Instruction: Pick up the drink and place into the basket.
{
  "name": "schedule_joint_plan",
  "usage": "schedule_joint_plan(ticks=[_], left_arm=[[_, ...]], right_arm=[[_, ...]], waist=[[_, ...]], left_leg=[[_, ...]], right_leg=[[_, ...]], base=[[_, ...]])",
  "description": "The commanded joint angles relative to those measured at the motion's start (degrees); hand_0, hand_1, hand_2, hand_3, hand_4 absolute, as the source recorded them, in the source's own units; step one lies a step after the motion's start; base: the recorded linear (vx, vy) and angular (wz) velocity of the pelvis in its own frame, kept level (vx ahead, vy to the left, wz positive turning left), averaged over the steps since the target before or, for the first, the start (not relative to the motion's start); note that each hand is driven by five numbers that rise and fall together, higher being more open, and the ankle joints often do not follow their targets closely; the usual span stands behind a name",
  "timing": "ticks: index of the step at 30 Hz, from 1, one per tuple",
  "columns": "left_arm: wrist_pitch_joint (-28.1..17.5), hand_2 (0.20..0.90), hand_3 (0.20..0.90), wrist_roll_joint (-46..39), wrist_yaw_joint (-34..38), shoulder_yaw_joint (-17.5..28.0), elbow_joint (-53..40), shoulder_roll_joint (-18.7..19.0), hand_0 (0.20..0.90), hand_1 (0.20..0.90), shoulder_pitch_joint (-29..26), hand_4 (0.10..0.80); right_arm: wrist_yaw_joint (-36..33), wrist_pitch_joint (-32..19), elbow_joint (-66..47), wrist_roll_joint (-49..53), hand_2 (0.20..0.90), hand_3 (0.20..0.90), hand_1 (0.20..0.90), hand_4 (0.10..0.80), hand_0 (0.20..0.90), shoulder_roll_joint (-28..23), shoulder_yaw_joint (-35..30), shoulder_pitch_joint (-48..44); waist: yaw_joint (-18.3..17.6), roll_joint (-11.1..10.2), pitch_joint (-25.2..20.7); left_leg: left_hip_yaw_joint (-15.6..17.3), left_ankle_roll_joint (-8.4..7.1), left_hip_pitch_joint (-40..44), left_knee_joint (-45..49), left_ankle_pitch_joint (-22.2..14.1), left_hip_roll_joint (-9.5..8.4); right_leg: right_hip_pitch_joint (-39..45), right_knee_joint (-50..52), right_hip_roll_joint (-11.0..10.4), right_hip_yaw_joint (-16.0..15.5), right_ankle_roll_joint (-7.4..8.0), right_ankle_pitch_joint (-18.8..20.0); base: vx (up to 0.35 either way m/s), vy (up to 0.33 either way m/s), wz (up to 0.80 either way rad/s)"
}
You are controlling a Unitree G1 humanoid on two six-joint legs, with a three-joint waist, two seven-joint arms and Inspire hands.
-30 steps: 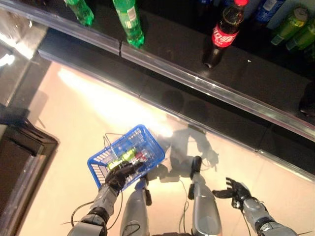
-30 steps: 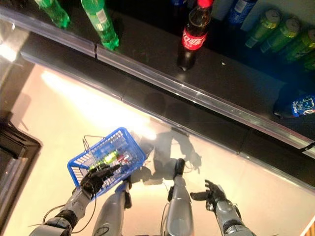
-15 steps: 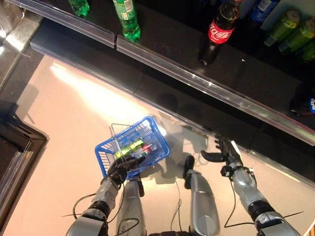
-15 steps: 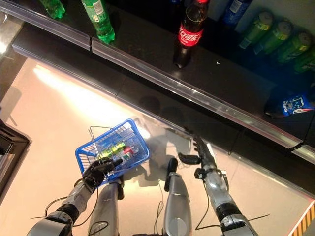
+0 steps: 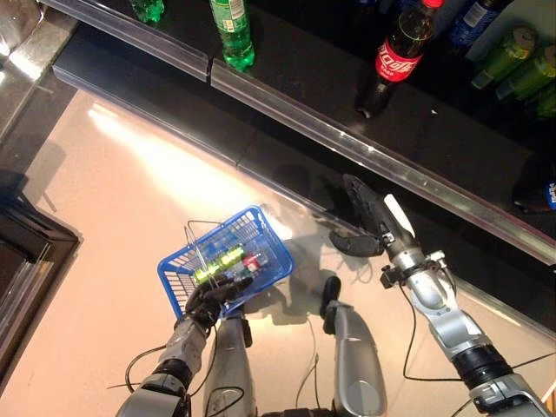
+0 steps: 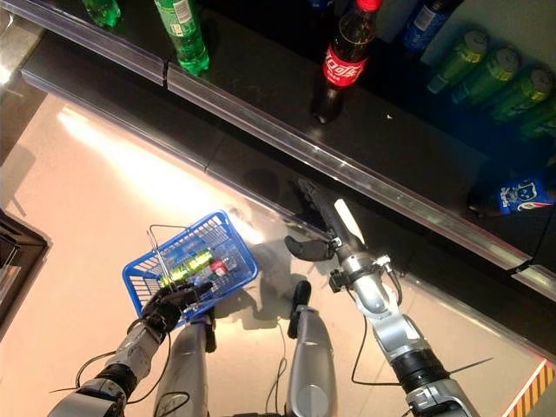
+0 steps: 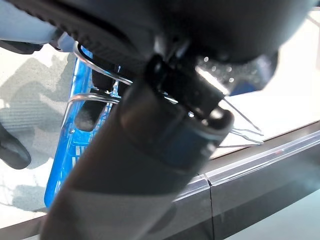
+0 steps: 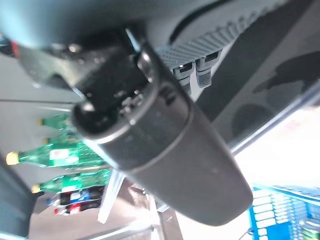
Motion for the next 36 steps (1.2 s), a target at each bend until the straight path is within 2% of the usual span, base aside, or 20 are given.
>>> schedule_joint_plan(ticks=[1,7,13,17,30,36], left_arm=[[-7.74,0.300,0.200,-1.02,-2.96,2.27,-5.77,4.16,0.300,0.300,3.74,0.100],[-7.83,0.300,0.200,-1.26,-2.83,2.77,-6.36,3.80,0.300,0.300,4.41,0.100],[-8.08,0.300,0.200,-1.08,-3.32,3.42,-5.71,3.60,0.300,0.300,4.87,0.100],[-8.18,0.300,0.200,-0.95,-3.31,3.65,-5.75,3.40,0.300,0.300,5.33,0.100],[-6.97,0.300,0.200,-0.04,-2.79,2.71,-6.52,3.35,0.300,0.300,5.31,0.100],[-6.28,0.300,0.200,0.81,-2.51,1.79,-7.18,3.65,0.300,0.300,5.27,0.100]], right_arm=[[-2.66,-7.32,-8.64,0.53,0.900,0.900,0.900,0.800,0.900,-2.20,-3.90,-0.68],[-4.83,-9.56,-11.98,3.41,0.900,0.900,0.900,0.800,0.900,-2.30,-7.47,-1.15],[-7.67,-13.39,-10.74,10.14,0.900,0.900,0.900,0.800,0.900,-0.70,-11.76,-0.78],[-7.24,-15.51,-10.38,14.40,0.900,0.900,0.900,0.800,0.900,1.02,-14.68,-0.81],[-7.97,-16.37,-6.62,18.00,0.900,0.900,0.900,0.800,0.900,-0.03,-17.09,-5.91],[-5.60,-13.92,-5.00,23.16,0.900,0.900,0.900,0.800,0.900,-1.80,-17.27,-10.33]], waist=[[-0.46,-0.67,-4.14],[-0.85,-0.33,-3.27],[-1.03,-0.23,-2.81],[-1.08,-0.15,-2.47],[-0.01,0.19,-2.26],[1.28,0.17,-2.01]], left_leg=[[2.62,2.75,0.44,3.21,-0.80,0.28],[3.24,2.74,1.07,3.23,-1.03,0.42],[3.72,2.68,1.84,3.22,-1.13,0.89],[3.89,2.60,2.21,3.31,-1.20,1.11],[3.82,2.19,3.10,3.24,-0.88,1.51],[3.33,2.06,3.18,3.15,-0.61,1.65]], right_leg=[[2.71,-4.53,-1.94,5.05,3.38,2.47],[3.27,-4.87,-1.87,5.40,3.29,2.42],[4.24,-4.91,-1.72,5.35,3.11,2.10],[4.93,-5.23,-1.53,5.12,2.84,2.05],[7.22,-6.58,-1.48,3.68,2.32,2.10],[8.21,-7.06,-1.31,2.82,2.23,2.13]], base=[[0.020,0.037,-0.01],[0.007,0.010,-0.01],[0.000,0.000,0.00],[0.000,0.000,0.00],[0.002,-0.001,0.00],[0.002,-0.010,0.01]])
